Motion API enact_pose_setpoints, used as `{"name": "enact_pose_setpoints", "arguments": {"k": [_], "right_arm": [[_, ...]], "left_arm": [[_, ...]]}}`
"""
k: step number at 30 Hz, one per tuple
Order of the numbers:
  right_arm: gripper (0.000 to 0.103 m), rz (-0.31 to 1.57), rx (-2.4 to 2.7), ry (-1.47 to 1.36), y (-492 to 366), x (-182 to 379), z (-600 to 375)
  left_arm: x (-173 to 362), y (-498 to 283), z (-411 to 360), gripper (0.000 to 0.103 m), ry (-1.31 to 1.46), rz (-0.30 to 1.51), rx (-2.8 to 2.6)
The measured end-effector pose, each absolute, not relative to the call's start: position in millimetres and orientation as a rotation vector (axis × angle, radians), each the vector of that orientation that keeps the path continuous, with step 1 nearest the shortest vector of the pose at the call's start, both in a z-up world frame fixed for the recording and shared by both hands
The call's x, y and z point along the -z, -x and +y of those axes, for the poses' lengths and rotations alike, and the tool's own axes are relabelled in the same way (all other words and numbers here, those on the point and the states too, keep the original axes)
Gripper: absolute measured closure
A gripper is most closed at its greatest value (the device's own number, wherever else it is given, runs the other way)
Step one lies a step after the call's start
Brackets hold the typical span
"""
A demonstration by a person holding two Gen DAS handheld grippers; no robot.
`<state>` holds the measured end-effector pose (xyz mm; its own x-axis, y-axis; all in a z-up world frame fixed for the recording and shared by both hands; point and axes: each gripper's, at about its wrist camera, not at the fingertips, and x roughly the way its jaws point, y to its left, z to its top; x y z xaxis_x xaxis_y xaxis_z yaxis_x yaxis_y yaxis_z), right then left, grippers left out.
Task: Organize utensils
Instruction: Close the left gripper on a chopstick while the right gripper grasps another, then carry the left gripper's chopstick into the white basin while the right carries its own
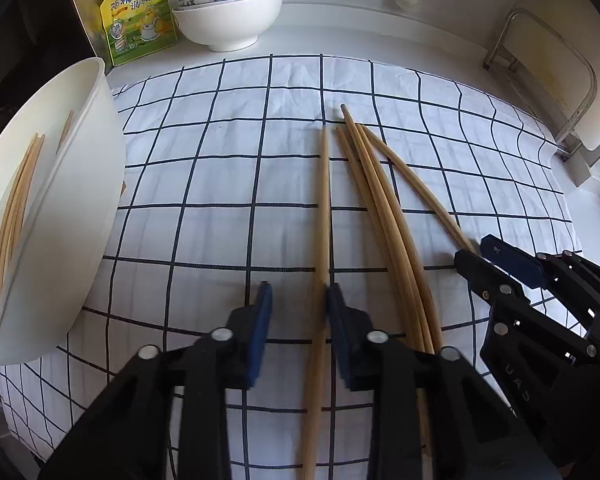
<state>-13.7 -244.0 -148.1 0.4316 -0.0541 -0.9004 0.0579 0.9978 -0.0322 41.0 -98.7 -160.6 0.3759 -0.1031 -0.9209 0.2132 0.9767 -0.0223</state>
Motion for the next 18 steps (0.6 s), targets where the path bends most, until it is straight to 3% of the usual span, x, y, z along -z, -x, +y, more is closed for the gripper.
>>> {"name": "enact_pose_setpoints", "arguments": {"k": [1, 2, 9, 18], "right_arm": [[0.094, 1.126, 0.063, 0.003, 13.0, 148.2, -242.0], [0.096, 1.129, 0.053, 0.003, 13.3, 148.0, -240.4], [0.097, 1.114, 0.066, -0.094, 21.0, 136.0, -242.5], [0.097, 1.046, 0.049, -0.149, 14.8, 71.9, -207.7]], "left_arm": [[160.3, -41.0, -97.8, 0.094, -0.098, 1.174, 0.217], [160.3, -40.7, -96.7, 0.096, -0.094, 1.178, 0.223], [148.4, -34.0, -84.1, 0.096, -0.069, 1.18, 0.262], [88.9, -33.1, -26.2, 0.096, -0.048, 1.084, 0.223]]}}
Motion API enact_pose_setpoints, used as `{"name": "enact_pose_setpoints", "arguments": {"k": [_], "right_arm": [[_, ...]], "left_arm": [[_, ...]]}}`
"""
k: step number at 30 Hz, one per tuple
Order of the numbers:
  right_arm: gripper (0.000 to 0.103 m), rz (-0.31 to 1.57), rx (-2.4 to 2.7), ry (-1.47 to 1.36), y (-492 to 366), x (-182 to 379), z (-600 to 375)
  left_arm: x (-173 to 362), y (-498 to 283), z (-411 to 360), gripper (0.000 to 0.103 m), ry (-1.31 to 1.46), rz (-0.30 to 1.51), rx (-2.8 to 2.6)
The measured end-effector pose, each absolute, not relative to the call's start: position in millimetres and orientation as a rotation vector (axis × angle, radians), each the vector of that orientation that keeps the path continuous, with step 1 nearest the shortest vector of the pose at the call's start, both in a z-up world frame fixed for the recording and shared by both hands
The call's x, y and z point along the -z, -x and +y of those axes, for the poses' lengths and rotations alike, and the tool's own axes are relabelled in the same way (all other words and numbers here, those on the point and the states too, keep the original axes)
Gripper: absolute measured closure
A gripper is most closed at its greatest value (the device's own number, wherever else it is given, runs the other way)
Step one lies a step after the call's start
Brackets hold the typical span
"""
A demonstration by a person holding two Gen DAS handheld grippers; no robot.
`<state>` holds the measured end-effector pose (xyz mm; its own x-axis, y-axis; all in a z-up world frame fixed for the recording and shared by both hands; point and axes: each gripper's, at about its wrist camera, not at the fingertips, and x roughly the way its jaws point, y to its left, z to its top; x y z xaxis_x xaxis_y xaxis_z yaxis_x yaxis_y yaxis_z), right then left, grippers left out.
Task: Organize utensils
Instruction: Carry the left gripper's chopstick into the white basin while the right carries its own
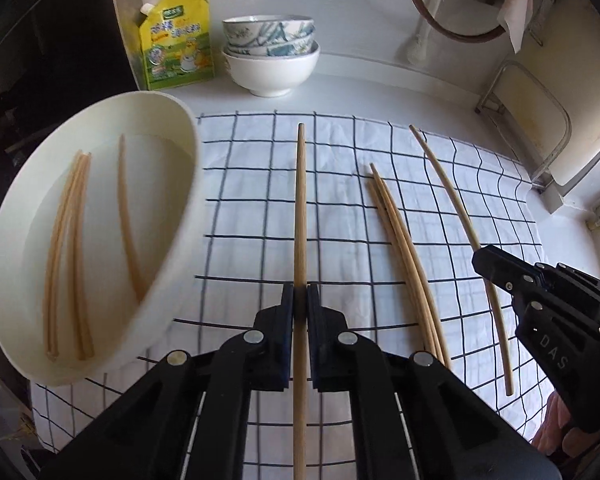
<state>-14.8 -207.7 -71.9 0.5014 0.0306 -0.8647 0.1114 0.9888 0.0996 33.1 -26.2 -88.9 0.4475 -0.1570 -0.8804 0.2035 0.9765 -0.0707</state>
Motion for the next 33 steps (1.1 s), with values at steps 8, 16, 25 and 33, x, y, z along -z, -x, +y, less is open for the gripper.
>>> {"name": "enact_pose_setpoints", "arguments": {"k": [8, 16, 25, 33], "right_arm": [[0.097, 0.964, -0.096, -0.118, -31.2, 25.8, -127.6], [0.097, 0.955, -0.223, -0.074, -89.5, 27.6, -42.8], [0.097, 1.037, -0.238, -0.067, -137.3, 66.1, 16.7], [0.097, 1.136, -0.193, -0.063, -152.6, 106.4, 26.8]], "left_arm": [[48.7, -40.9, 65.1, 0.096, -0.009, 1.031, 0.108], [36.6, -66.4, 143.5, 0.096, 0.015, 1.0, 0.013], [64.2, -109.1, 187.4, 0.095, 0.043, 1.042, 0.003], [98.3, -128.0, 189.9, 0.095, 0.038, 1.113, 0.042]]}}
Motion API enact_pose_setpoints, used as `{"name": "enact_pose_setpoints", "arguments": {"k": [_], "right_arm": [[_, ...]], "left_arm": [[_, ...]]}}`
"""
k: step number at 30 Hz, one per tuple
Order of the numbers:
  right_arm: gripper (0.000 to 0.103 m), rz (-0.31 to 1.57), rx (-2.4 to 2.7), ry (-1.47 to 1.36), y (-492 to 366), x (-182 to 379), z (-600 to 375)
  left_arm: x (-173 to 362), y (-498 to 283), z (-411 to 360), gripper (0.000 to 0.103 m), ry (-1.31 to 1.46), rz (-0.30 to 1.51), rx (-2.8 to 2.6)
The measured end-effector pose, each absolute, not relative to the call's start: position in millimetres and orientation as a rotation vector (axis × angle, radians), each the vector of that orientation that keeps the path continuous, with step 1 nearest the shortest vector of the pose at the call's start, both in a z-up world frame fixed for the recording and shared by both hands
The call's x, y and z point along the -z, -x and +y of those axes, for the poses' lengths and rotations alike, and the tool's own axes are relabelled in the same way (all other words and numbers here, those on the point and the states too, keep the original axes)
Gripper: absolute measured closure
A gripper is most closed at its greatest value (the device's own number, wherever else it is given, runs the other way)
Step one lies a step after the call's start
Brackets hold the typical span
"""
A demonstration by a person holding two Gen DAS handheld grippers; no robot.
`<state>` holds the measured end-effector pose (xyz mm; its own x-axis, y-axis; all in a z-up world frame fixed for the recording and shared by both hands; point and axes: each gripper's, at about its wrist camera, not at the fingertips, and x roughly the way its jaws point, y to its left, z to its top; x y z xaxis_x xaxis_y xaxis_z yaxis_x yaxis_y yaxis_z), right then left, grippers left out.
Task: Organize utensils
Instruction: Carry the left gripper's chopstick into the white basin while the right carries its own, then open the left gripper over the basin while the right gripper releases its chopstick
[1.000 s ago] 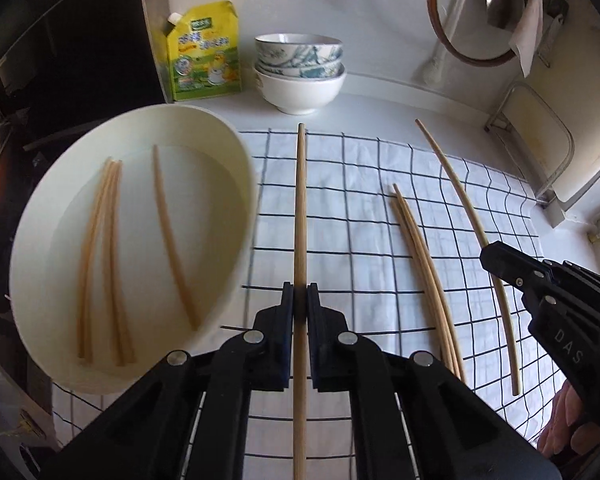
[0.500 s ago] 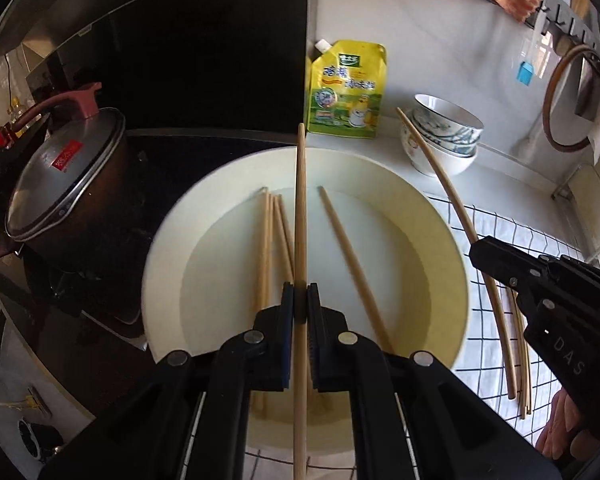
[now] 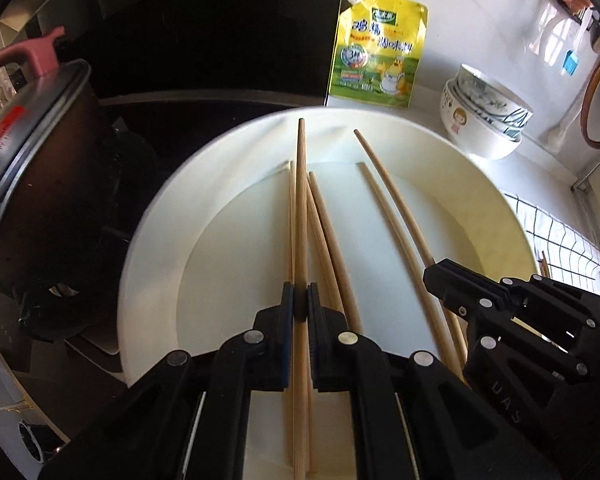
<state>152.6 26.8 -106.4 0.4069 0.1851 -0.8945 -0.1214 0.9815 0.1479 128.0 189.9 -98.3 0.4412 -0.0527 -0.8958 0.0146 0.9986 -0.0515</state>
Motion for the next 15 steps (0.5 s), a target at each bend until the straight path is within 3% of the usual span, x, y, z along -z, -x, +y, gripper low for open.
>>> {"name": "enact_pose_setpoints", "arguments": {"k": [12, 15], "right_arm": [[0.097, 1.158, -0.153, -0.046, -152.6, 120.6, 26.0], [0.09, 1.142, -0.144, -0.048, -151.0, 117.0, 24.9]], "left_arm": [[116.5, -129.6, 192.3, 0.095, 0.046, 1.157, 0.054], [116.1, -129.6, 195.8, 0.087, 0.058, 1.167, 0.045]]}}
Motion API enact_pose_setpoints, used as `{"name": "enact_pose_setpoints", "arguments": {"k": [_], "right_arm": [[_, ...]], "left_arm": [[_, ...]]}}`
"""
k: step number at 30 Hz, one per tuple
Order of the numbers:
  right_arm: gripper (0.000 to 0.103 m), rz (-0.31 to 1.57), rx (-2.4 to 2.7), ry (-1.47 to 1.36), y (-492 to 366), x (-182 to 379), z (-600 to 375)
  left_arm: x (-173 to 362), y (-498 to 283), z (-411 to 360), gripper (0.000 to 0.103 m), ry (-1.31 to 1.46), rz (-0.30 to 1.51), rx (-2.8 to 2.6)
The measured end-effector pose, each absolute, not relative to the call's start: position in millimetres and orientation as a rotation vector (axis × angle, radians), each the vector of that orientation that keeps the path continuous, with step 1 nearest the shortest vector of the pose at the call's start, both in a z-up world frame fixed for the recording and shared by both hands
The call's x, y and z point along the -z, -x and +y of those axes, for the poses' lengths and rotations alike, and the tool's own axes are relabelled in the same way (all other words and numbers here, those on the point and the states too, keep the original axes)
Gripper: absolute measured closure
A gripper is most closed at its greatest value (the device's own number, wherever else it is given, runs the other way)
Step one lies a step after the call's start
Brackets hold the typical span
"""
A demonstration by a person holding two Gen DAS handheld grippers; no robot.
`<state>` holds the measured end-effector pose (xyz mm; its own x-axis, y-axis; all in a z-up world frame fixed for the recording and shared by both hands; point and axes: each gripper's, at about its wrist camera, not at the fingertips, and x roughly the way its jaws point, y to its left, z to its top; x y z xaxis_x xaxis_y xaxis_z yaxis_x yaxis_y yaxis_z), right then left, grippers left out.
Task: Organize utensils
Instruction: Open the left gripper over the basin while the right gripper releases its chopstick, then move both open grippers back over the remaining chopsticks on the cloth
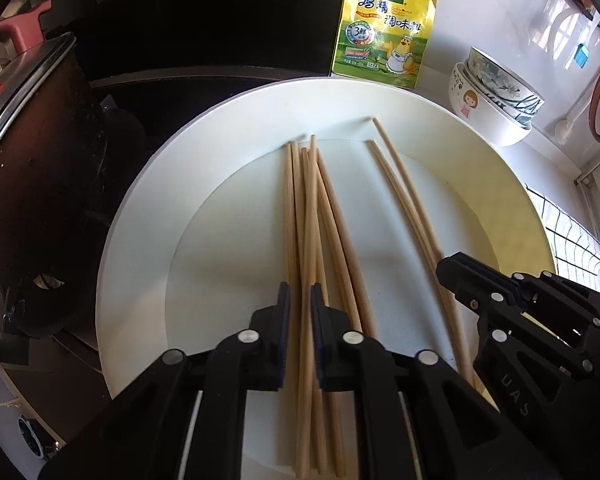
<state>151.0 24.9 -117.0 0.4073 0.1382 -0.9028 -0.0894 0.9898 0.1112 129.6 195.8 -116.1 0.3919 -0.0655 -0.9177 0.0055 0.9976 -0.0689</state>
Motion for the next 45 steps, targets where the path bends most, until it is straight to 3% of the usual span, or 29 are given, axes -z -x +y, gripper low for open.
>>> {"name": "enact_pose_setpoints", "arguments": {"k": [2, 6, 9, 27, 45], "right_arm": [[0.081, 1.128, -0.135, -0.043, -151.0, 114.2, 24.1], [0.081, 1.114, -0.137, -0.048, -146.8, 108.2, 22.5], [0.081, 1.105, -0.138, -0.054, -140.8, 102.9, 21.0], [0.08, 1.023, -0.095, -0.06, -68.0, 52.2, -17.2], [0.08, 1.01, 0.103, -0.113, -0.6, 36.6, -141.2]], "left_arm": [[114.3, -127.6, 199.0, 0.081, 0.067, 1.164, 0.035], [107.0, -120.5, 203.6, 0.063, 0.08, 1.14, 0.016], [100.0, -113.8, 204.9, 0.057, 0.076, 1.12, 0.011], [61.4, -58.2, 164.6, 0.05, 0.055, 1.068, 0.064], [56.3, -39.0, 59.4, 0.049, 0.017, 1.065, 0.222]]}}
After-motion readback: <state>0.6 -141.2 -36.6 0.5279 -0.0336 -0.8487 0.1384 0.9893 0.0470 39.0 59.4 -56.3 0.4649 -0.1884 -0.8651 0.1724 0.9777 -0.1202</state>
